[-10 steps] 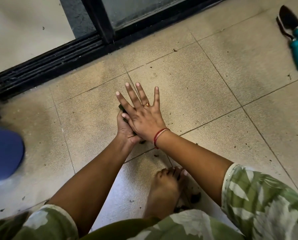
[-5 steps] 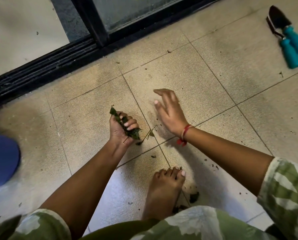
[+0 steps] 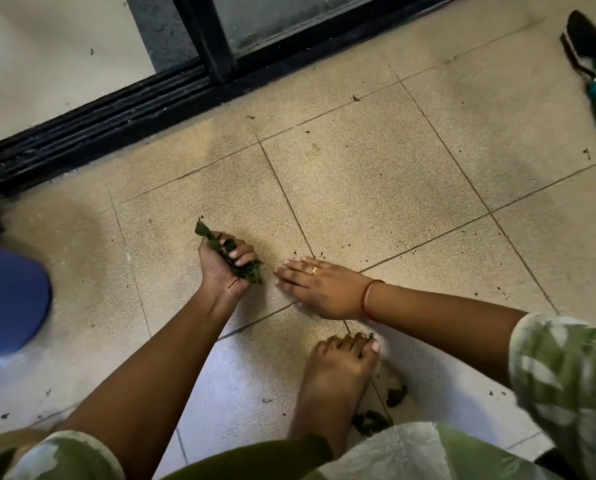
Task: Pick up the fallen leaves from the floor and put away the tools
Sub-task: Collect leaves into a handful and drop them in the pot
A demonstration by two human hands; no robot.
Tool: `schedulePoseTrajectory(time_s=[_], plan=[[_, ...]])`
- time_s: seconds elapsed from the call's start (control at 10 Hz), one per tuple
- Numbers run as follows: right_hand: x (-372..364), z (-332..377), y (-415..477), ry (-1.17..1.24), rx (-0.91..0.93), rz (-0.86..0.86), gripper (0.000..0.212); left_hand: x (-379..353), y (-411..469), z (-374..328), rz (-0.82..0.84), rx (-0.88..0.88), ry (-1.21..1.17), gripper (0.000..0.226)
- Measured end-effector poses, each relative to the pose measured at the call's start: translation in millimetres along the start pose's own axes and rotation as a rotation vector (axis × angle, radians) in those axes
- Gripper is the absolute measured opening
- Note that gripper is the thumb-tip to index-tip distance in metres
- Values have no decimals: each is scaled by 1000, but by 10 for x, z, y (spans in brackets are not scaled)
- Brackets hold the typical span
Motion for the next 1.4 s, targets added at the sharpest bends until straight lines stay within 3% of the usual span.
schedulePoseTrajectory(time_s=[0.2,0.3,0.5,0.6,0.7,0.8,0.9,1.0,1.2,1.3,1.4], plan=[[-33,-54,-519,-161,154,-48,46,68,44,160,12,73,-12,39],[92,-45,-595,-166,131,-87,28,59,72,306,18,139,-3,59],[241,-30,-409,-1,-6,-21,11,24,125,401,23,174,197,62],[333,-250,-439,428,-307,-119,13,-55,61,374,32,113,414,62],[546,-556,-561,1111,-498,-454,15,-129,-151,521,269,48,1461,31],[788,-542,-509,1256,-492,-558,15,304,-568,1271,310,-93,2317,60],[856,-455,-432,1218,-560,-550,14,293,-903,1899,654,-4,2591,64],[907,-455,-387,913,-610,-522,19,244,-929,1935,678,3,2675,70],[1009,-422,-419,675,-608,-548,18,252,-900,1941,599,69,2779,58],[989,-381,-425,446,-639,-504,22,233,-935,2011,713,-45,2750,44],[942,-237,-380,329,-603,-404,33,237,-923,1991,659,-126,2787,48]])
Point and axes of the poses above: each hand's wrist, its own y-axis towards the middle knuckle, its own x-axis out of the back of the hand, z = x × y, the point moved 7 cm from there along y, towards the middle knuckle, and after that the axes turned 15 degrees about z, right-handed, at the moved point
